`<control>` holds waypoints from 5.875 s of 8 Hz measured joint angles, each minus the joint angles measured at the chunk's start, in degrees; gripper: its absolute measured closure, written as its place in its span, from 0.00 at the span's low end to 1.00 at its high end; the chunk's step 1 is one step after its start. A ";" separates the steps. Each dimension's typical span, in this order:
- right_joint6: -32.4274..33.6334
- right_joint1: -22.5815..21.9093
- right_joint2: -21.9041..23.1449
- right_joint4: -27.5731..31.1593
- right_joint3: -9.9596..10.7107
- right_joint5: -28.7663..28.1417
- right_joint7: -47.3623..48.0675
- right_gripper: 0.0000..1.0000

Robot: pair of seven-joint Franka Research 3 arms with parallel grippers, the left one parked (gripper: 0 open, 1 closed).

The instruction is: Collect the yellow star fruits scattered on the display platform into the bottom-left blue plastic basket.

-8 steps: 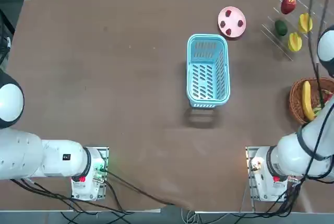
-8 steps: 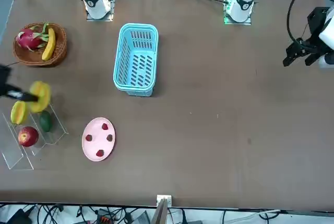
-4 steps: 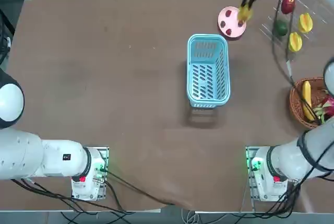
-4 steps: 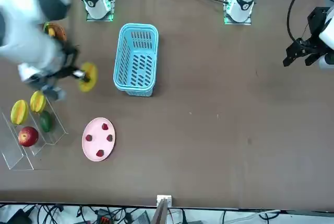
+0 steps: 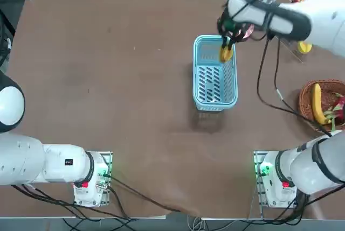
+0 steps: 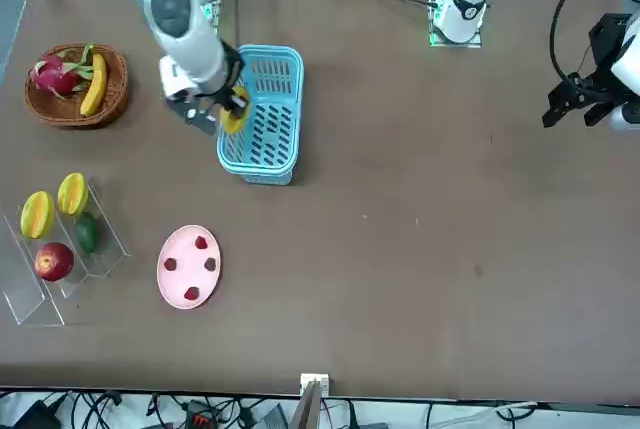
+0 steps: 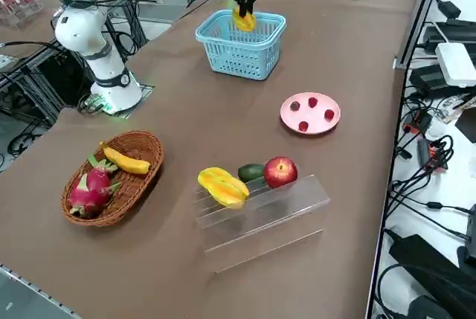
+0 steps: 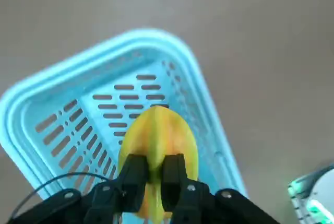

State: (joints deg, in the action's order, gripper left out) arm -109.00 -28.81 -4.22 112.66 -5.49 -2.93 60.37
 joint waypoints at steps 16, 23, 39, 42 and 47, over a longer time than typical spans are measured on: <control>-2.26 45.33 -9.81 -13.29 4.39 12.58 -62.95 0.00; -16.16 55.57 -18.45 -15.08 4.05 3.99 -78.38 0.00; -19.23 55.93 -25.51 -20.17 3.69 3.14 -78.83 0.00; -19.31 55.94 -26.88 -21.32 3.69 3.14 -78.85 0.04; -19.27 55.94 -26.88 -22.06 3.65 3.19 -78.85 0.78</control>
State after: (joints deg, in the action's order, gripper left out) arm -128.27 27.13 -31.10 90.60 -1.84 0.26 -18.48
